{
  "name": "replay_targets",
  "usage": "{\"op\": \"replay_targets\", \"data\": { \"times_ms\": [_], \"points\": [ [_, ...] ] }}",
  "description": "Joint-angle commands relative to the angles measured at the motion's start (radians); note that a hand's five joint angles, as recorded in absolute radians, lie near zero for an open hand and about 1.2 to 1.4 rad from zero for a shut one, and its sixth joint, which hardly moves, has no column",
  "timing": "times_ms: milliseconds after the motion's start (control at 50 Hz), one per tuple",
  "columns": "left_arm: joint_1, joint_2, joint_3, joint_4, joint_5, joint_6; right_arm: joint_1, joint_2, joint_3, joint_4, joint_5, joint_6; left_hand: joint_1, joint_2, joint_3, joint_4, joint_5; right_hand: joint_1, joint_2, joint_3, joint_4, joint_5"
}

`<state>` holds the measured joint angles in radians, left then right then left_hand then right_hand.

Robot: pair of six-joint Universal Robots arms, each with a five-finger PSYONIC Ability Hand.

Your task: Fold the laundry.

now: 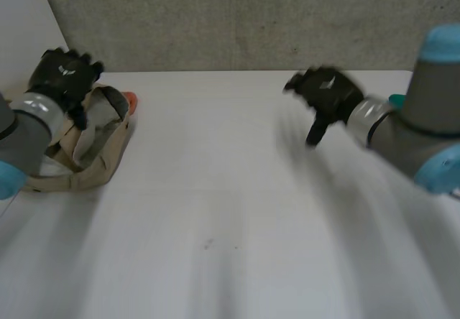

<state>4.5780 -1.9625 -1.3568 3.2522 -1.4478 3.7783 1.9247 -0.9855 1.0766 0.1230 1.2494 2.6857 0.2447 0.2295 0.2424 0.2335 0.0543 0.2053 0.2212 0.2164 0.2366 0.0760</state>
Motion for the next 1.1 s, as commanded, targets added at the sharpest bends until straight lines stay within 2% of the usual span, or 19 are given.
{"op": "replay_targets", "data": {
  "times_ms": [20, 140, 220, 300, 320, 340, 460, 540, 560, 620, 640, 700, 840, 920, 980, 1000, 1020, 1040, 1100],
  "points": [
    [0.131, -0.148, 0.001, -0.005, 0.009, 0.22, 0.046, -0.019, 0.258, -0.035, 0.01, -0.102, -0.04, -0.025, -0.038, -0.029, -0.024, -0.031, -0.047, -0.042, -0.062, -0.076],
    [0.141, -0.245, 0.013, -0.002, 0.004, 0.323, 0.034, -0.021, 0.342, -0.08, 0.008, -0.106, 0.013, 0.028, 0.015, 0.024, 0.028, -0.031, -0.047, -0.042, -0.062, -0.076],
    [0.133, -0.28, 0.019, 0.003, 0.001, 0.348, 0.031, -0.027, 0.382, -0.095, 0.002, -0.106, 0.247, 0.262, 0.25, 0.258, 0.263, -0.031, -0.047, -0.042, -0.062, -0.076],
    [0.122, -0.302, 0.033, 0.021, -0.002, 0.342, 0.025, -0.036, 0.408, -0.097, -0.01, -0.107, 0.792, 0.808, 0.795, 0.803, 0.808, -0.031, -0.047, -0.042, -0.062, -0.076],
    [0.111, -0.305, 0.036, 0.029, -0.002, 0.34, 0.013, -0.041, 0.419, -0.097, -0.011, -0.107, 1.148, 1.163, 1.15, 1.159, 1.164, -0.031, -0.047, -0.042, -0.062, -0.076],
    [0.102, -0.305, 0.038, 0.033, -0.002, 0.339, 0.005, -0.045, 0.424, -0.097, -0.011, -0.107, 1.152, 1.167, 1.154, 1.163, 1.167, -0.031, -0.047, -0.042, -0.062, -0.076],
    [-0.026, -0.28, 0.044, 0.102, -0.045, 0.258, -0.047, -0.097, 0.45, -0.115, -0.01, -0.106, 1.152, 1.167, 1.154, 1.163, 1.167, -0.031, -0.047, -0.042, -0.062, -0.076],
    [-0.137, -0.181, 0.045, 0.118, -0.085, 0.077, -0.075, -0.11, 0.448, -0.126, -0.008, -0.093, 1.152, 1.167, 1.154, 1.163, 1.167, -0.031, -0.047, -0.042, -0.062, -0.076],
    [-0.19, -0.142, 0.044, 0.119, -0.088, -0.008, -0.081, -0.114, 0.448, -0.128, -0.008, -0.092, 1.152, 1.167, 1.154, 1.163, 1.167, -0.031, -0.047, -0.042, -0.062, -0.076],
    [-0.27, -0.102, 0.045, 0.119, -0.086, -0.133, -0.099, -0.127, 0.448, -0.129, -0.007, -0.089, 1.152, 1.167, 1.154, 1.163, 1.167, -0.031, -0.047, -0.042, -0.062, -0.076],
    [-0.325, -0.092, 0.045, 0.121, -0.077, -0.205, -0.102, -0.128, 0.448, -0.131, -0.005, -0.089, 1.152, 1.167, 1.154, 1.163, 1.167, -0.031, -0.047, -0.042, -0.062, -0.076],
    [-0.408, -0.105, 0.053, 0.127, -0.066, -0.258, -0.11, -0.13, 0.444, -0.134, -0.001, -0.089, 1.152, 1.167, 1.154, 1.163, 1.167, -0.031, -0.047, -0.042, -0.062, -0.076],
    [-0.467, -0.199, 0.108, 0.129, -0.068, -0.272, -0.113, -0.128, 0.433, -0.135, 0.002, -0.089, 1.152, 1.167, 1.154, 1.163, 1.167, -0.031, -0.047, -0.042, -0.062, -0.076],
    [-0.511, -0.219, 0.133, 0.156, -0.065, -0.342, -0.116, -0.128, 0.422, -0.14, 0.013, -0.086, 1.152, 1.167, 1.154, 1.163, 1.167, -0.031, -0.047, -0.042, -0.062, -0.076],
    [-0.528, -0.222, 0.134, 0.198, -0.063, -0.446, -0.127, -0.128, 0.413, -0.141, 0.031, -0.075, 1.152, 1.167, 1.154, 1.163, 1.167, -0.031, -0.047, -0.042, -0.062, -0.076],
    [-0.53, -0.22, 0.131, 0.208, -0.066, -0.459, -0.128, -0.128, 0.411, -0.14, 0.035, -0.07, 0.835, 0.85, 0.837, 0.846, 0.851, -0.031, -0.047, -0.042, -0.062, -0.076],
    [-0.534, -0.214, 0.128, 0.218, -0.075, -0.486, -0.127, -0.128, 0.411, -0.14, 0.035, -0.063, 0.204, 0.219, 0.206, 0.215, 0.22, -0.031, -0.047, -0.042, -0.062, -0.076],
    [-0.536, -0.21, 0.127, 0.219, -0.075, -0.489, -0.127, -0.128, 0.411, -0.14, 0.035, -0.06, 0.114, 0.129, 0.116, 0.125, 0.129, -0.031, -0.047, -0.042, -0.062, -0.076],
    [-0.53, -0.184, 0.113, 0.218, -0.078, -0.474, -0.125, -0.128, 0.419, -0.14, 0.036, -0.06, 0.086, 0.102, 0.089, 0.097, 0.102, -0.031, -0.047, -0.042, -0.062, -0.076]
  ]
}}
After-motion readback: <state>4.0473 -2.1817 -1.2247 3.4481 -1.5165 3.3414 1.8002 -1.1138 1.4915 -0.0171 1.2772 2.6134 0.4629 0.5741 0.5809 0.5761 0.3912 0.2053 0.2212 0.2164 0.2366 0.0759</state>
